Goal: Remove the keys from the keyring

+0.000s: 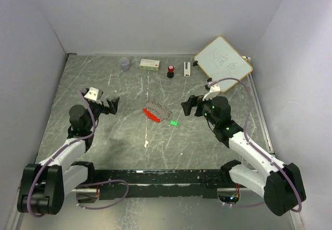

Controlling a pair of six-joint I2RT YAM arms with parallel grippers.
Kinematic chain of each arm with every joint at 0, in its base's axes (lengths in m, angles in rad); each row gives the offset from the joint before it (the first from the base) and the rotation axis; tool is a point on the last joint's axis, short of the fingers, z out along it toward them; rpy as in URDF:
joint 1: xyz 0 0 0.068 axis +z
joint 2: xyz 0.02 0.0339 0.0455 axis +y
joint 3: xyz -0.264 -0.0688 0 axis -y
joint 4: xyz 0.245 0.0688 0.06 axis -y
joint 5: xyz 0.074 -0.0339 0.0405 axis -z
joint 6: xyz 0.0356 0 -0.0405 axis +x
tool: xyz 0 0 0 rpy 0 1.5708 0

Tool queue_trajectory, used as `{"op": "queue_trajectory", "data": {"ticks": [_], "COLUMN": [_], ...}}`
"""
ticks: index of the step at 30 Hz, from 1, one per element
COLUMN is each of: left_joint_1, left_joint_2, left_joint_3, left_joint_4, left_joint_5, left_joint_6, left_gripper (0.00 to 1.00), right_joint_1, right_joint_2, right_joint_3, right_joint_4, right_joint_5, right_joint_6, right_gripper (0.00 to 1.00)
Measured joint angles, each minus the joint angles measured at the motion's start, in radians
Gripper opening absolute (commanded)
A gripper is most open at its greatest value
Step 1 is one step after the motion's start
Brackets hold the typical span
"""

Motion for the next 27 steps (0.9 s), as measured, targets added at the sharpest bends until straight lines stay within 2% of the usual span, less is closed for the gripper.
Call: {"op": "queue_trajectory", "data": {"ticks": [7,9,12,14,15,24,27], "left_joint_1": [-0.14,-0.161,-0.169,-0.17,-0.17,-0.171,-0.171], "left_joint_2": [0.036,0.051,0.055,0.055,0.055,0.06,0.062], "left_joint_3": [0.08,0.105,0.108,0.107,0.105,0.105,0.105], "left_joint_4": [-0.116,-0.14,-0.145,-0.142,-0.14,-0.185,-0.194], "left_joint_5": [-0.159,-0.195,-0.221,-0.227,-0.228,-0.218,-0.23], "left_joint_6": [0.055,0.069,0.076,0.075,0.075,0.09,0.089], "left_gripper": [0.99,1.0,1.0,1.0,1.0,0.99,1.0], "right_joint_1": [0.065,0.106,0.141,0.146,0.147,0.159,0.16], "right_joint_2": [0.163,0.193,0.231,0.261,0.277,0.387,0.425], "right_joint_3": [0.048,0.048,0.049,0.053,0.056,0.064,0.067], "right_joint_4": [-0.021,-0.034,-0.037,-0.038,-0.037,-0.002,0.025], "right_joint_5": [-0.031,-0.016,-0.006,-0.002,-0.002,-0.009,-0.017], "right_joint_6": [-0.038,-0.044,-0.054,-0.056,-0.054,-0.029,-0.016], "right_gripper": [1.0,0.89,0.5,0.36,0.33,0.37,0.41]}}
